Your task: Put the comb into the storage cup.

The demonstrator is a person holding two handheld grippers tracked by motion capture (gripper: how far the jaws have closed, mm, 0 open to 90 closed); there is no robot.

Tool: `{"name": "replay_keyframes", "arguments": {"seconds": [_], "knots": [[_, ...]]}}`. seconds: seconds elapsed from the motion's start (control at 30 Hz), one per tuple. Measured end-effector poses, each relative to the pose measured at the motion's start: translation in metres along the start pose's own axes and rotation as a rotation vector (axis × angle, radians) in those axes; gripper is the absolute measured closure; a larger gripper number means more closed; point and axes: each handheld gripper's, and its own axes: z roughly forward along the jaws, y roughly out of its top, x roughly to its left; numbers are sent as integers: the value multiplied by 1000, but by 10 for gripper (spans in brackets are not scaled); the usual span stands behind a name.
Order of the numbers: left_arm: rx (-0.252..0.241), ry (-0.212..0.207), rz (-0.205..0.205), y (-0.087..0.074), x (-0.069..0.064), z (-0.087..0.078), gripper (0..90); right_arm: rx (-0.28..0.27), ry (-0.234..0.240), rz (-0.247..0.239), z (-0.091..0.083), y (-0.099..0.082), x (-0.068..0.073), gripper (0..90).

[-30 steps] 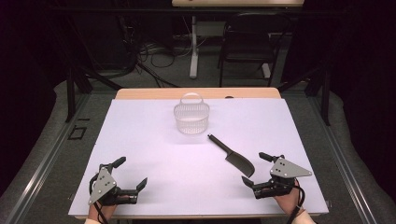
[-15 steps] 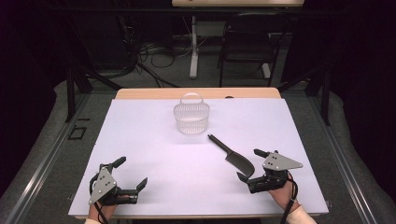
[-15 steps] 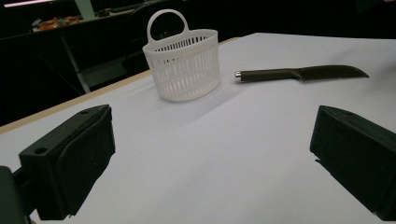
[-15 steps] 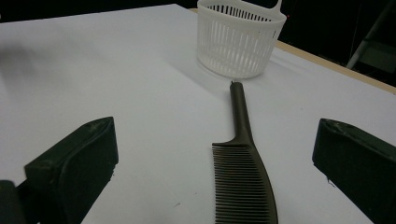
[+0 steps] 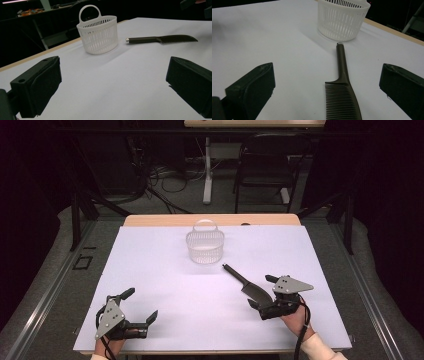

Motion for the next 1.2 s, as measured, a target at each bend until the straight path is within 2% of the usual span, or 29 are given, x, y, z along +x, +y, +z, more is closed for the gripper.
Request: {"name": "replay_keyframes", "arguments": {"seconds": [0.43,1.2], "knots": [[1,0,3,0,0,0,2,24,29,0,18,9,-5,0],[-1,-1,5,0,0,0,2,51,16,15,46,21,-21,0]]}}
